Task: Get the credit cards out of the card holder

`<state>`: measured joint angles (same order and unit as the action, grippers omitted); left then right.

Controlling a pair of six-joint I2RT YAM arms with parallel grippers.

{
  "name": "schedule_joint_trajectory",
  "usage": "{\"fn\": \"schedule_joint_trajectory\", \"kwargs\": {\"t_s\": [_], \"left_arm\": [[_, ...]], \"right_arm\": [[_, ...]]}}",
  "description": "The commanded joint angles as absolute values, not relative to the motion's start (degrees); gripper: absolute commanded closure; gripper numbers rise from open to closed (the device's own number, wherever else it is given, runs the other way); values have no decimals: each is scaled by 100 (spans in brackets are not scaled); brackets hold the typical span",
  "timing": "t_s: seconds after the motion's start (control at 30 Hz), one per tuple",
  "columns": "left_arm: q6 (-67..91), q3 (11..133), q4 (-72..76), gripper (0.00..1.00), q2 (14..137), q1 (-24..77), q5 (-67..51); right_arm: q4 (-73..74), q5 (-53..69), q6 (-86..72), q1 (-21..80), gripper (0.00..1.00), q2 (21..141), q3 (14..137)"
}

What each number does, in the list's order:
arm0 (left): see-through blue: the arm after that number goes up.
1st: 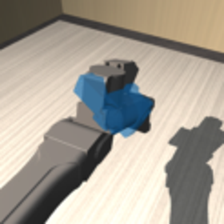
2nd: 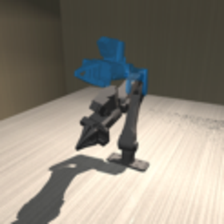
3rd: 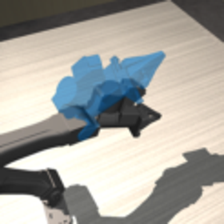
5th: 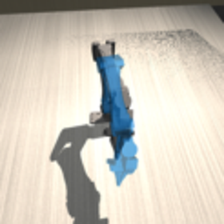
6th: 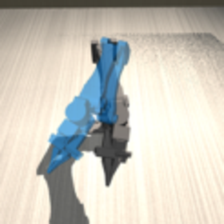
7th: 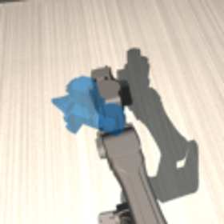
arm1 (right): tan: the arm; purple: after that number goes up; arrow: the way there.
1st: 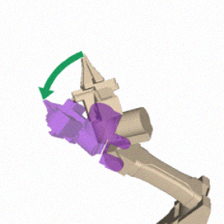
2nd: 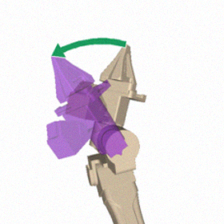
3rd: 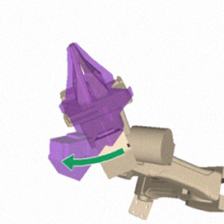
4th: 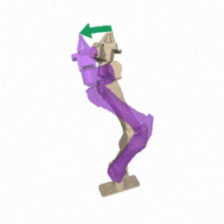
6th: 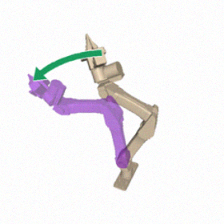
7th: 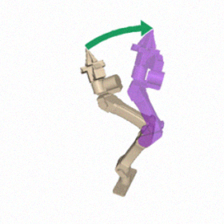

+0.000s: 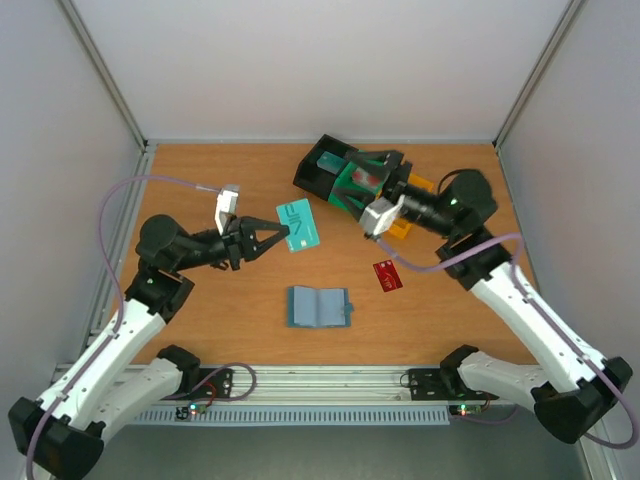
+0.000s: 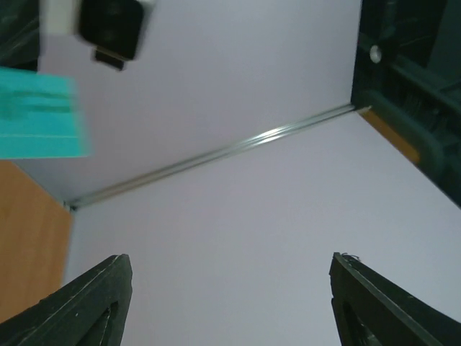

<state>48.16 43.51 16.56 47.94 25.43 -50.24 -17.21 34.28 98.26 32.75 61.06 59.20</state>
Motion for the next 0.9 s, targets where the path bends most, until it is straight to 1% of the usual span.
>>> {"fn": "schedule_joint_trajectory", "kwargs": {"t_s": [0.0,0.07,0.1,0.17,0.2,0.23,0.27,0.33,0.37,0.43,0.57,0.63,0.87], "left_arm": [[3022,4357,1250,100,4338,2601,-6201],[1291,4441,-251,100,4108,2602,-5897],[122,4484,-871,100,4070,2604,-5656],[-1273,4602,-1861,100,4096,2602,-5221],[-1984,4651,-2233,100,4122,2602,-4971],[-2307,4705,-2501,100,4151,2602,-4812],[-2638,4752,-2727,100,4181,2610,-4686],[-2975,4816,-2882,100,4195,2619,-4583],[-3051,4828,-2872,100,4190,2627,-4571],[-2997,4830,-2813,100,4197,2636,-4622],[-2593,4771,-2734,100,4256,2653,-4845],[-2405,4728,-2661,100,4262,2663,-4931],[-2163,4670,-2502,100,4312,2681,-5015]], "right_arm": [[1519,4192,8278,3084,23,5906,7544],[2795,4160,7472,3075,21,6103,8314],[3505,4211,7105,3070,21,6265,8796],[4989,4557,6563,3073,21,6736,9768],[5836,4850,6265,3073,24,7002,10223],[6330,5077,5927,3075,28,7300,10603],[6693,5238,5479,3083,35,7559,10918],[6979,5288,4568,3122,45,7929,11153],[6966,5185,4225,3223,46,8019,11085],[6927,4657,3942,3623,46,8146,10817],[7282,3908,3951,4311,41,8461,10886],[7245,3577,3925,4639,40,8569,10843],[7415,3115,4135,5159,40,8918,10779]]}}
